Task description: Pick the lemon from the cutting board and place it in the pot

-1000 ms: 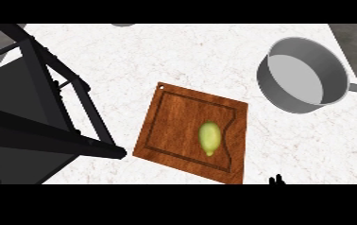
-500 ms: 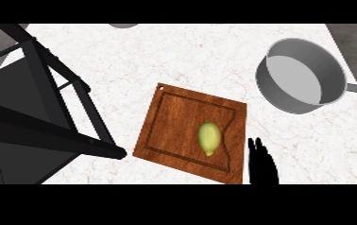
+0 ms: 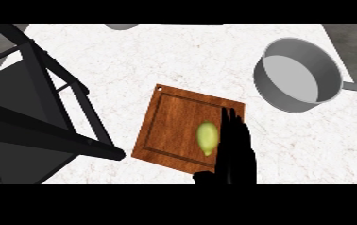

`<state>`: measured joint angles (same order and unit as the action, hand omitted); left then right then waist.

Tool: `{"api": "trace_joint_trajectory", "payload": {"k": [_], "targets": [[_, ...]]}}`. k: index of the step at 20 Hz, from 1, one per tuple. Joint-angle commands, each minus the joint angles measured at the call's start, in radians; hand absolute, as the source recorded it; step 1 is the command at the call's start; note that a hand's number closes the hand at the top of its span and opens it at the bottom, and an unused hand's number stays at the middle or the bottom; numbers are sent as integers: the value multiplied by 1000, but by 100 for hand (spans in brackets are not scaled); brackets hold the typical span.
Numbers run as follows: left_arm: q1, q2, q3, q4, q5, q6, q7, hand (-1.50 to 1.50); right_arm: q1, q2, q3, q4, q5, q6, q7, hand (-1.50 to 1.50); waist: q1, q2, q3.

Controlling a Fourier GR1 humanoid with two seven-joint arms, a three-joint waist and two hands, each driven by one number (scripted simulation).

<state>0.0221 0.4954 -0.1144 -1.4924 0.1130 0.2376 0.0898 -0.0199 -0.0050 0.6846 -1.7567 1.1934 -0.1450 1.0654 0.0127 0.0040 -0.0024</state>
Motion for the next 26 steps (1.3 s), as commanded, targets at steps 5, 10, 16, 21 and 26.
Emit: {"api": "trace_joint_trajectory", "payload": {"k": [5,10,16,21,26], "targets": [[-6,-24,57,12,3,-43,4,0,-90,5,56,135,-41,-96,169,-150,-7,-4,2],[-30,-56,61,51,-47,-29,-10,0,-123,5,11,204,-72,-99,131,-150,-12,-4,2],[-4,-39,112,35,-26,-102,-27,0,-212,5,-72,291,-146,-110,89,-150,-8,-3,2],[21,-69,131,-12,-73,-108,2,0,-227,5,-92,390,-159,-92,-33,150,-8,-4,2],[23,-78,158,-70,-68,-128,49,0,-218,5,-20,393,-118,-153,1,150,-6,-4,3]]}}
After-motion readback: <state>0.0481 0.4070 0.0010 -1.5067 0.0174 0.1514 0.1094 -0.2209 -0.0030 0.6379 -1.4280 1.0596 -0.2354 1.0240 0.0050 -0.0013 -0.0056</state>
